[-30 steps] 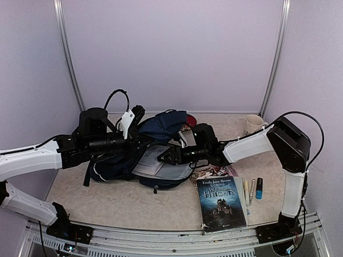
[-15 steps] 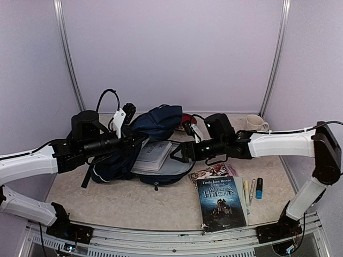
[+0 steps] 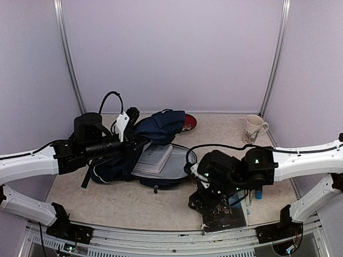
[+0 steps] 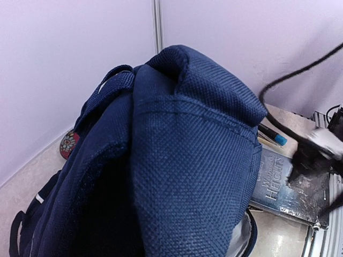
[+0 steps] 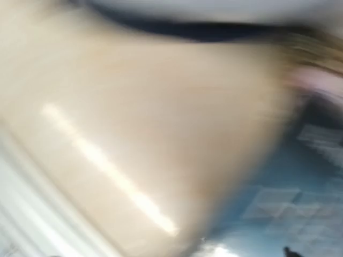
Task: Pack the student bag
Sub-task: Pick up the book from the center of the board, then put down the student bag at the center of the board.
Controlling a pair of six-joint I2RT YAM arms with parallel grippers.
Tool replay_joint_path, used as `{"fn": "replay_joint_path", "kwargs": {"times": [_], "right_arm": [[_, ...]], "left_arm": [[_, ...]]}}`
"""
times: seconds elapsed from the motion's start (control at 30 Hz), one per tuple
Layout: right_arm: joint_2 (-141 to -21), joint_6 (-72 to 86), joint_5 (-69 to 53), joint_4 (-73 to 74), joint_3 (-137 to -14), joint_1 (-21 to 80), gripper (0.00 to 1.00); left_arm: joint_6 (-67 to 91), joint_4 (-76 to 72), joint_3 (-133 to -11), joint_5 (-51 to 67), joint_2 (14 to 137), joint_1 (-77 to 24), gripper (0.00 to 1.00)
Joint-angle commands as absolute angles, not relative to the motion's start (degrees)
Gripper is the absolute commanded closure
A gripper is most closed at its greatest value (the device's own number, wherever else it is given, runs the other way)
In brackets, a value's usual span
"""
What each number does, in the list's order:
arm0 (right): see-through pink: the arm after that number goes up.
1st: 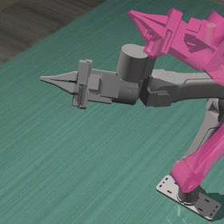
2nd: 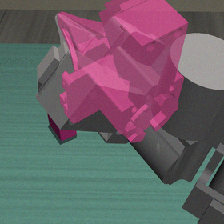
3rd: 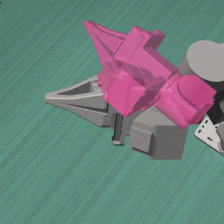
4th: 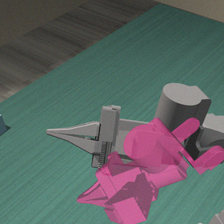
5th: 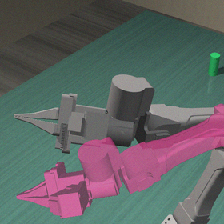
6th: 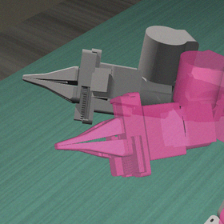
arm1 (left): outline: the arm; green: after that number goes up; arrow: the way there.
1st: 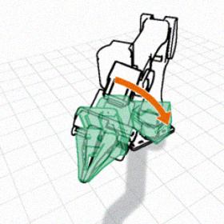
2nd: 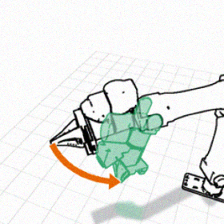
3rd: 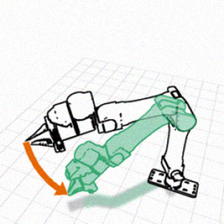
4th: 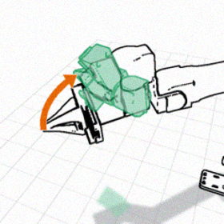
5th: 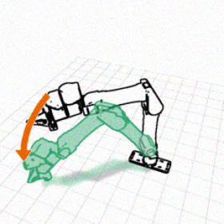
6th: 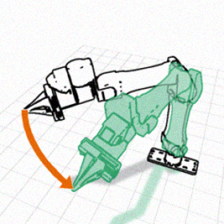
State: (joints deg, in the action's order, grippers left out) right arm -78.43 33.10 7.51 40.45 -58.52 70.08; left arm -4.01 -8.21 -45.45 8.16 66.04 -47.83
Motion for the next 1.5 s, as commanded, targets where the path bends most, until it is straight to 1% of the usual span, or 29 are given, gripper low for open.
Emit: {"fn": "replay_joint_path", "kwargs": {"times": [0.0, 0.17, 0.27, 0.4, 0.47, 0.57, 0.63, 0.93, 0.97, 1.0, 1.13, 1.2, 1.33, 1.47], "right_arm": [[-84.3, 27.6, 13.9, 44.6, -62.0, 81.2, 0.07], [-91.3, 38.0, 27.0, 52.9, -64.7, 90.6, 0.04], [-95.9, 43.7, 29.3, 56.6, -67.7, 93.5, 0.04], [-103.2, 52.9, 33.0, 67.3, -72.7, 96.7, 0.02], [-102.1, 55.4, 32.2, 68.0, -72.3, 96.8, 0.00], [-100.1, 56.4, 28.7, 64.0, -69.2, 96.8, 0.01], [-101.0, 58.3, 27.6, 63.7, -68.2, 96.9, 0.00], [-108.4, 65.3, 25.4, 72.9, -67.9, 96.9, 0.00], [-108.8, 66.0, 26.1, 74.2, -68.2, 96.8, 0.01], [-109.0, 66.8, 26.9, 75.7, -68.4, 96.7, 0.05], [-108.4, 66.5, 28.7, 76.2, -68.2, 94.7, 0.29], [-107.6, 64.5, 29.0, 73.9, -67.4, 93.3, 0.37], [-106.1, 62.0, 31.7, 72.0, -67.2, 90.2, 0.44], [-105.1, 56.9, 33.5, 67.3, -67.3, 87.0, 0.45]], "left_arm": [[-5.3, -15.5, -48.6, 9.0, 65.4, -48.6, 1.00], [-6.7, -15.1, -48.4, 7.6, 65.0, -49.0, 1.00], [-6.6, -15.2, -48.4, 8.1, 65.2, -49.0, 1.00], [-6.7, -15.1, -48.5, 8.3, 65.0, -49.2, 1.00], [-6.8, -15.0, -48.5, 8.1, 64.8, -49.3, 1.00], [-6.8, -15.0, -48.5, 8.4, 64.5, -49.3, 1.00], [-6.9, -15.0, -48.5, 8.6, 64.3, -49.3, 1.00], [-6.4, -14.9, -48.7, 9.6, 65.3, -49.1, 1.00], [-6.4, -14.9, -48.7, 9.8, 65.4, -49.1, 1.00], [-6.4, -14.8, -48.8, 9.7, 65.4, -49.1, 1.00], [-6.7, -14.5, -48.9, 9.3, 65.5, -49.1, 1.00], [-6.9, -14.3, -49.0, 9.2, 65.4, -49.0, 1.00], [-7.1, -14.1, -49.1, 9.1, 65.3, -49.0, 1.00], [-7.1, -13.9, -49.2, 9.3, 65.3, -49.0, 1.00]]}}
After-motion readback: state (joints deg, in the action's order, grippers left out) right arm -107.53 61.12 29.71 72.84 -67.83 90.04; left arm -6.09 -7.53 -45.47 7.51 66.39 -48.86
